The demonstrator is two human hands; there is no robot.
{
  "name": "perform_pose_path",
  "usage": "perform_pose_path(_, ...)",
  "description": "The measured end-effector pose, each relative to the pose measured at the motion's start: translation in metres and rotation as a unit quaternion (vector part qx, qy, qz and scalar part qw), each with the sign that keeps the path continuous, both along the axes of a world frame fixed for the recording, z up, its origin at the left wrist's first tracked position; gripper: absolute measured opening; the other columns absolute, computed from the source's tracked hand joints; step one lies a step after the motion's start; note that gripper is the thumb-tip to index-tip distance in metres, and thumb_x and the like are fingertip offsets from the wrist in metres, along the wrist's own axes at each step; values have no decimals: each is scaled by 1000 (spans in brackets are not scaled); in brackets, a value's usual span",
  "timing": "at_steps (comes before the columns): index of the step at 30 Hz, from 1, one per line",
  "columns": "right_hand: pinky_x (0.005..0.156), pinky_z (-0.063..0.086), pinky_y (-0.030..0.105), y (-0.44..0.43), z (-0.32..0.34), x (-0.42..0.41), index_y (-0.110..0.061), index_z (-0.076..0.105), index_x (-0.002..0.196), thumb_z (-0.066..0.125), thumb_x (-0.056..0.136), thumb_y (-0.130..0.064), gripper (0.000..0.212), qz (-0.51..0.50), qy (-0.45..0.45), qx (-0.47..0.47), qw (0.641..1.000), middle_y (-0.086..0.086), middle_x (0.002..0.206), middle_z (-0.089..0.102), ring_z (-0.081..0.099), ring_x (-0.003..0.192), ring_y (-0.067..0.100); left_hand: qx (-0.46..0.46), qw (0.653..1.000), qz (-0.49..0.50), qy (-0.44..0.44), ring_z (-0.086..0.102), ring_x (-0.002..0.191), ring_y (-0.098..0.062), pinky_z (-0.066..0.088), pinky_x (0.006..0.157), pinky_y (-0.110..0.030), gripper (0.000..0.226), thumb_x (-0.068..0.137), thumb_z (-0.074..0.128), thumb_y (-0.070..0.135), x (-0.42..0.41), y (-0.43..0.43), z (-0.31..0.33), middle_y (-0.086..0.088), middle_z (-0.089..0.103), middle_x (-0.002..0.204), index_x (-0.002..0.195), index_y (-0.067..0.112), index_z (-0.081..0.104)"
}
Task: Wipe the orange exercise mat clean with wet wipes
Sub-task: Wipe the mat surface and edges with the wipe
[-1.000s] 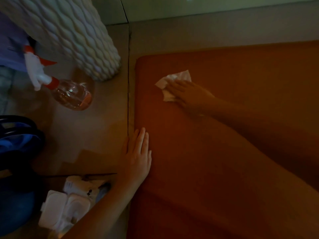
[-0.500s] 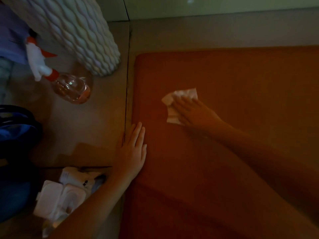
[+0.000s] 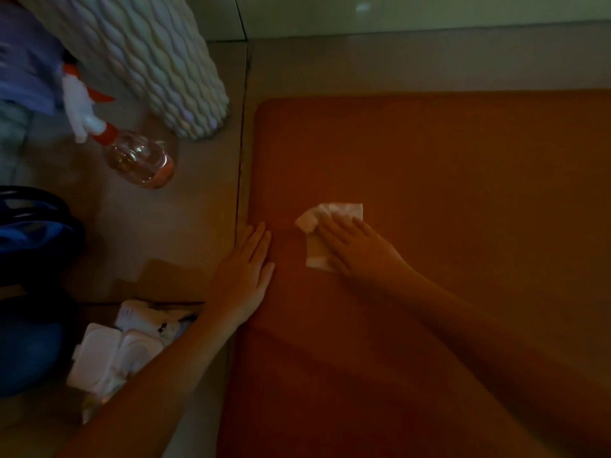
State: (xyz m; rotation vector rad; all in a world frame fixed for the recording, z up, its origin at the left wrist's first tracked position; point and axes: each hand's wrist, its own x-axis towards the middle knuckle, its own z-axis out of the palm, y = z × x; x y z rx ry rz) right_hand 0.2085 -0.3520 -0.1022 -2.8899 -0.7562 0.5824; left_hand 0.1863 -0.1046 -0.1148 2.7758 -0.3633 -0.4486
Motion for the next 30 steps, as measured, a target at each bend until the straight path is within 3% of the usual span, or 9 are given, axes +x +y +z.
perform_pose_path(3,119,-3,51,29,3,-14,-17,-5,152,15,101,-39,60,-75,19,53,996,6,158,-15,-24,138,22,13,1000,1,14,-11,142,-3,5,117,-28,72,91,11,59,0,2,2,16,-11,153,152,21,6)
perform_pose_path(5,118,1,52,34,4,-54,-16,9,153,15,98,-39,60,-7,43,115,992,10,160,1,-12,143,26,12,1000,-3,12,-3,146,-9,13,119,-35,72,92,13,58,-1,1,5,12,-7,155,153,18,12)
perform_pose_path(7,117,8,53,19,8,-85,-21,3,152,7,95,-49,64,51,95,142,984,4,160,-4,-8,147,26,16,1000,-1,10,5,148,-16,18,117,-39,76,90,9,58,-3,-1,9,9,-2,157,153,15,16)
perform_pose_path(11,119,15,50,-16,12,-66,-18,2,152,5,91,-45,66,34,61,54,996,5,159,-4,-4,146,24,36,999,25,8,6,148,-19,16,120,-40,58,103,30,38,-15,-10,13,4,0,160,153,14,15)
perform_pose_path(15,119,10,51,2,12,-39,-17,-7,152,15,101,-38,60,-73,48,6,996,5,159,-18,-23,140,21,39,998,49,20,-1,149,-16,8,119,-37,56,104,32,33,-33,-16,19,2,0,161,153,15,12)
perform_pose_path(19,117,-12,42,15,18,-92,-22,7,153,19,100,-35,56,30,115,128,985,-3,157,-14,-22,141,17,48,997,42,30,3,149,-20,14,118,-38,58,103,35,33,-37,-14,23,0,1,161,154,14,14)
perform_pose_path(22,118,-9,39,-19,31,-113,-29,13,152,22,102,-38,52,42,158,151,975,-12,156,-10,-18,144,9,46,997,45,41,3,149,-18,13,118,-36,59,103,34,35,-45,-14,27,1,-1,162,154,14,12)
perform_pose_path(26,119,2,47,-47,34,-94,-29,-1,152,20,104,-39,53,-39,148,37,988,-13,152,-21,-22,138,6,26,997,59,47,2,148,-16,8,119,-34,57,104,33,33,-62,-15,33,3,-1,161,154,15,12)
perform_pose_path(30,120,2,49,-5,36,-105,-22,6,153,25,105,-29,53,-65,155,95,981,-2,160,-11,-19,142,14,4,997,68,48,9,148,-18,10,117,-32,55,104,35,32,-73,-14,37,1,4,161,153,14,17)
